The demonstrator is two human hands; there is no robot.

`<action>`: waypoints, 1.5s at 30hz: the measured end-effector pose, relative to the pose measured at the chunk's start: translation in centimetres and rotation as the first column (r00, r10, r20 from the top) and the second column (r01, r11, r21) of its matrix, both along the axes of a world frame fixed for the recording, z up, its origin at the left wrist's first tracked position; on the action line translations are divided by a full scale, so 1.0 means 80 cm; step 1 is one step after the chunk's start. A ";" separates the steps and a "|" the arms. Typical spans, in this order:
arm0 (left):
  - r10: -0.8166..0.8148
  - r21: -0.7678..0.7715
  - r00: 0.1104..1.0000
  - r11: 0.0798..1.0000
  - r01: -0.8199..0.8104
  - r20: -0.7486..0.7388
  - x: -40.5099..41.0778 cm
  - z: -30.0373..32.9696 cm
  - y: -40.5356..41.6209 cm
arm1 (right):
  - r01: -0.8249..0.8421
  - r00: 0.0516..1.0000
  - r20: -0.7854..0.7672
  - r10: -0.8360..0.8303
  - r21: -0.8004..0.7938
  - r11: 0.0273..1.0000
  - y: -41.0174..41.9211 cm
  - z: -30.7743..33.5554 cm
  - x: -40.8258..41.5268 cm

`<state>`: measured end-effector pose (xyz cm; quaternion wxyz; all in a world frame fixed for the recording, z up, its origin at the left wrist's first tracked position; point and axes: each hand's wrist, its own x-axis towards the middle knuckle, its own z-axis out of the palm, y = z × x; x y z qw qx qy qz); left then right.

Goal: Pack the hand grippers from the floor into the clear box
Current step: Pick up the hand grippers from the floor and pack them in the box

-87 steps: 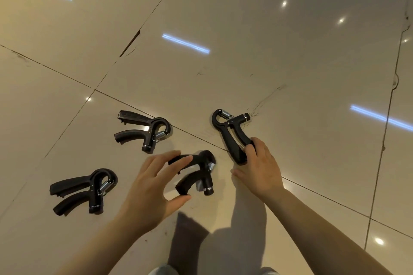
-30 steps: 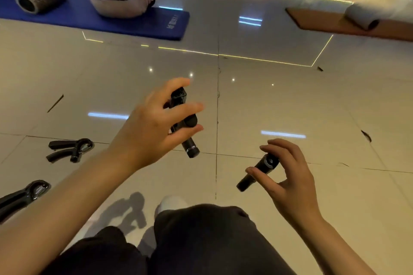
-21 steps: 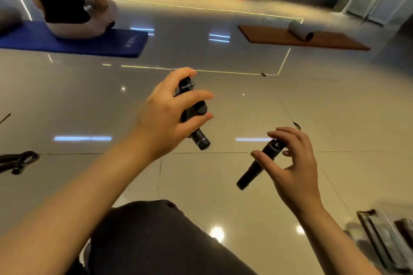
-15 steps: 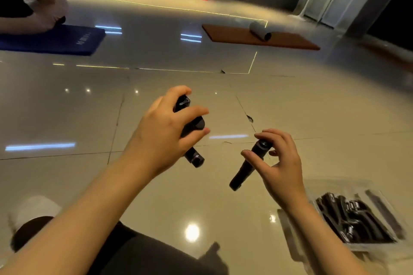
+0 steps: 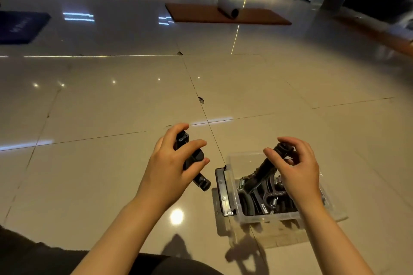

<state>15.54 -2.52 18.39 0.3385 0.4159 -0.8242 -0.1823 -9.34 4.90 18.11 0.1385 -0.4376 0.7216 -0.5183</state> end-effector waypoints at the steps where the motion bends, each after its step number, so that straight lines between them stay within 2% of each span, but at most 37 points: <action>1: 0.008 0.015 1.000 1.000 -0.007 -0.006 -0.016 -0.007 0.006 | 0.011 1.000 0.011 -0.011 0.014 1.000 0.002 -0.004 -0.020; 9: 0.086 0.088 0.996 0.993 -0.084 -0.020 -0.131 -0.059 0.040 | -0.020 0.998 -0.049 0.029 0.172 0.985 -0.003 -0.041 -0.161; 12: 0.098 0.124 0.995 0.988 -0.094 -0.026 -0.166 -0.074 0.047 | -0.044 0.993 -0.088 0.074 0.301 0.953 -0.007 -0.065 -0.196; 16: 0.132 0.168 0.990 0.978 -0.123 -0.044 -0.193 -0.088 0.053 | -0.127 0.974 -0.097 0.204 0.512 0.850 -0.021 -0.109 -0.217; 20: 0.153 0.188 0.986 0.972 -0.138 -0.068 -0.203 -0.099 0.059 | -0.162 0.959 -0.076 0.274 0.647 0.745 -0.041 -0.149 -0.215; 24: 0.182 0.194 0.978 0.968 -0.159 -0.105 -0.203 -0.104 0.063 | -0.146 0.938 -0.105 0.332 0.746 0.650 -0.063 -0.183 -0.209; 27: 0.202 0.205 0.971 0.963 -0.174 -0.125 -0.201 -0.106 0.065 | -0.098 0.888 -0.178 0.424 0.827 0.553 -0.085 -0.202 -0.205; 30: 0.221 0.206 0.969 0.959 -0.195 -0.108 -0.197 -0.110 0.070 | -0.034 0.824 -0.266 0.501 0.858 0.512 -0.099 -0.221 -0.202; 35: 0.215 0.226 0.972 0.956 -0.190 -0.093 -0.191 -0.117 0.073 | 0.004 0.825 -0.294 0.483 0.857 0.516 -0.112 -0.244 -0.208; 39: 0.216 0.249 0.971 0.950 -0.187 -0.097 -0.190 -0.123 0.075 | -0.009 0.838 -0.275 0.471 0.857 0.516 -0.116 -0.255 -0.213; 45: 0.205 0.254 0.973 0.952 -0.173 -0.108 -0.192 -0.129 0.077 | -0.078 0.811 -0.216 0.543 0.881 0.467 -0.093 -0.266 -0.223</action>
